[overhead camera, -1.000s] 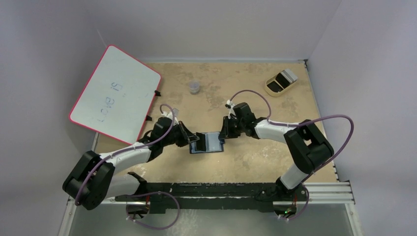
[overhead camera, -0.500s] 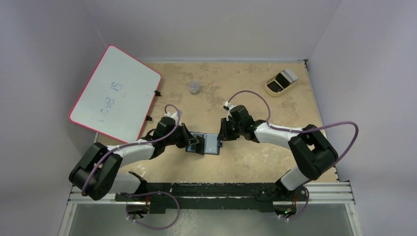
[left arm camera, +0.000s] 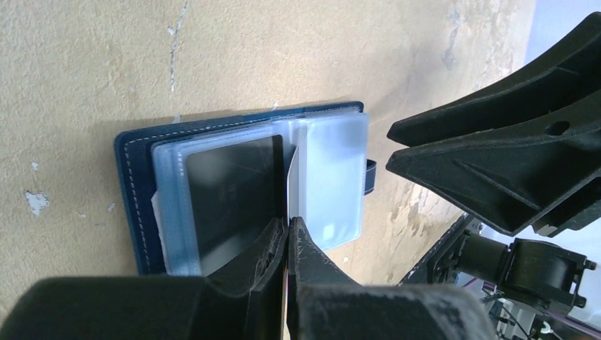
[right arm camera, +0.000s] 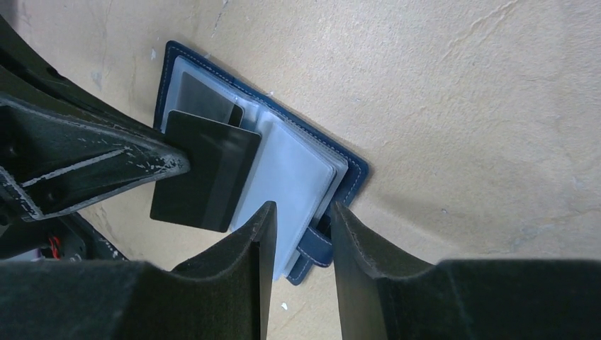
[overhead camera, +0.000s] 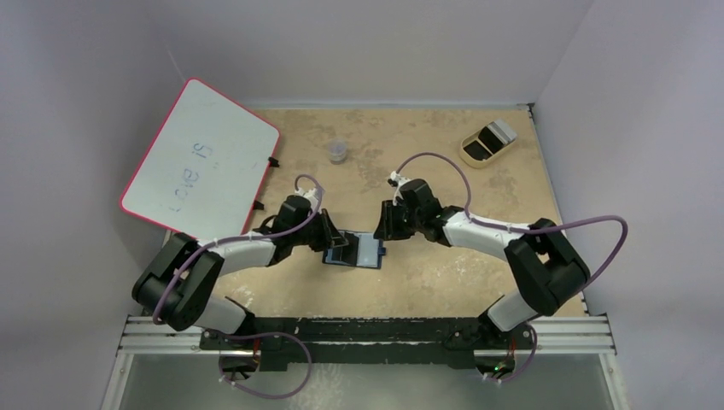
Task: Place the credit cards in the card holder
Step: Insert the credit card into the card holder.
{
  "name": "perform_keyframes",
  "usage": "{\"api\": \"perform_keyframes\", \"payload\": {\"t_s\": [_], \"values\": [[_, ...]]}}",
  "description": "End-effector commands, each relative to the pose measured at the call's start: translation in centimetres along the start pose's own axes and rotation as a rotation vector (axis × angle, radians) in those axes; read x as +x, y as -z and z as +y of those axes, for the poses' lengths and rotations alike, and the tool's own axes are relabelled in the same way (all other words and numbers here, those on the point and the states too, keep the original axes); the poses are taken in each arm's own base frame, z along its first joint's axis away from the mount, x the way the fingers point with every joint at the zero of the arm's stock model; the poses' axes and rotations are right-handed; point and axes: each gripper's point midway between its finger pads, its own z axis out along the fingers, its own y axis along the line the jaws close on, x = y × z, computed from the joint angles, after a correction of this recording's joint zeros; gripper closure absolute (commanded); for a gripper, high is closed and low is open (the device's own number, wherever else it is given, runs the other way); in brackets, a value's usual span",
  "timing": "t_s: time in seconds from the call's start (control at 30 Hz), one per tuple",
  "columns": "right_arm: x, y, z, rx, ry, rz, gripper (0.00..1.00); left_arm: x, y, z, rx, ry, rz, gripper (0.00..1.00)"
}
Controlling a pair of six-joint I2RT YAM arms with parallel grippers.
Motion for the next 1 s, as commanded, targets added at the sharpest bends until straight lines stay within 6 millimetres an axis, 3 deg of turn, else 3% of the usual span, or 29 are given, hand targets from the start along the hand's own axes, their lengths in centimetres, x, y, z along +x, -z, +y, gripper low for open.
{"api": "perform_keyframes", "payload": {"t_s": [0.0,0.5,0.97], "values": [[-0.7,-0.8,1.0,-0.052,-0.002,-0.017,0.63,-1.5,-0.6,-1.0,0.036,-0.055,-0.027,1.00],[1.3,-1.8,-1.6,0.038,-0.019,0.019,0.70,-0.8,-1.8,-0.4,0.086,-0.037,-0.031,1.00],[1.5,-2.0,-1.5,0.027,-0.061,0.006,0.71,0.5,-2.8,1.4,0.074,0.017,-0.023,1.00]]}}
